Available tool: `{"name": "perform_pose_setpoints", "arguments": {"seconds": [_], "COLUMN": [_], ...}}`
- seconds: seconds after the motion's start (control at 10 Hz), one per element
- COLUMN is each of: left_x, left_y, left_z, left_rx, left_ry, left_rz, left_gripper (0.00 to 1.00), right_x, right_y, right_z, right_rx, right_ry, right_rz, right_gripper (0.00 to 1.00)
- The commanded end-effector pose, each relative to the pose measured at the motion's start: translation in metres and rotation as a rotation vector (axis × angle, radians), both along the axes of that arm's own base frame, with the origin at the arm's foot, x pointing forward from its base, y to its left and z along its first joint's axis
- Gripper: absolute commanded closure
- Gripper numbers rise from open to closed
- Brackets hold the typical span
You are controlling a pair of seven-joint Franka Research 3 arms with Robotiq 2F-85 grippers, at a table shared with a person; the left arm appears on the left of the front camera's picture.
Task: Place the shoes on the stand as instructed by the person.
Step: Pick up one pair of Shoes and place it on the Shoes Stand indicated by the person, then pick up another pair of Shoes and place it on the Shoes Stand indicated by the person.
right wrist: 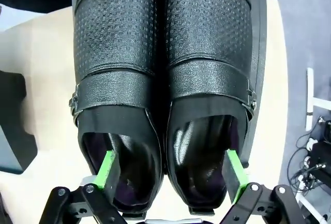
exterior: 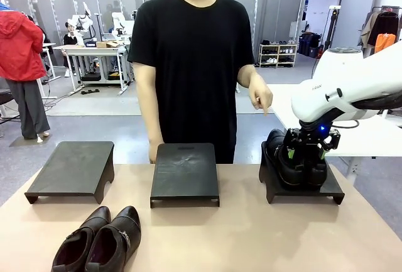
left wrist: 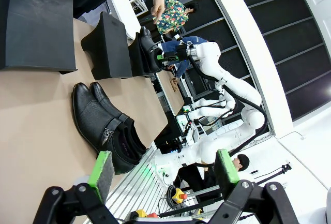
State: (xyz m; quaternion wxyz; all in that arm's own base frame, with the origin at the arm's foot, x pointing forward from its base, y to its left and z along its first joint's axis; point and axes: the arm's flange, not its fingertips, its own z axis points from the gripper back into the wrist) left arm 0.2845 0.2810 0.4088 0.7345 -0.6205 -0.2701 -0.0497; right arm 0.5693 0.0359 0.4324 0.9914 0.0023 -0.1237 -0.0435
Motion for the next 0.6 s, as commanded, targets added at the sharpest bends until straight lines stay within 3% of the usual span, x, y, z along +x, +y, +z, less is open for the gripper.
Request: {"name": "perform_pose_setpoints", "arguments": {"seconds": [0.0, 0.5], "left_x": [-0.0019, -0.0019], "left_y": [-0.0002, -0.0002], "left_z": [0.0023, 0.0023], "left_rx": [-0.007, -0.007], "left_ry": [-0.017, -0.017], "left_rz": [-0.005, -0.005], "left_gripper": [0.00, 0.00], "right_x": [0.0007, 0.0007], "right_y": [0.0000, 0.0000], "right_z": [0.0001, 0.0001], "right_rx": [0.001, 0.001], "right_ry": [-0.002, -0.002], "right_rz": [-0.001, -0.001], "right_gripper": [0.00, 0.00]}}
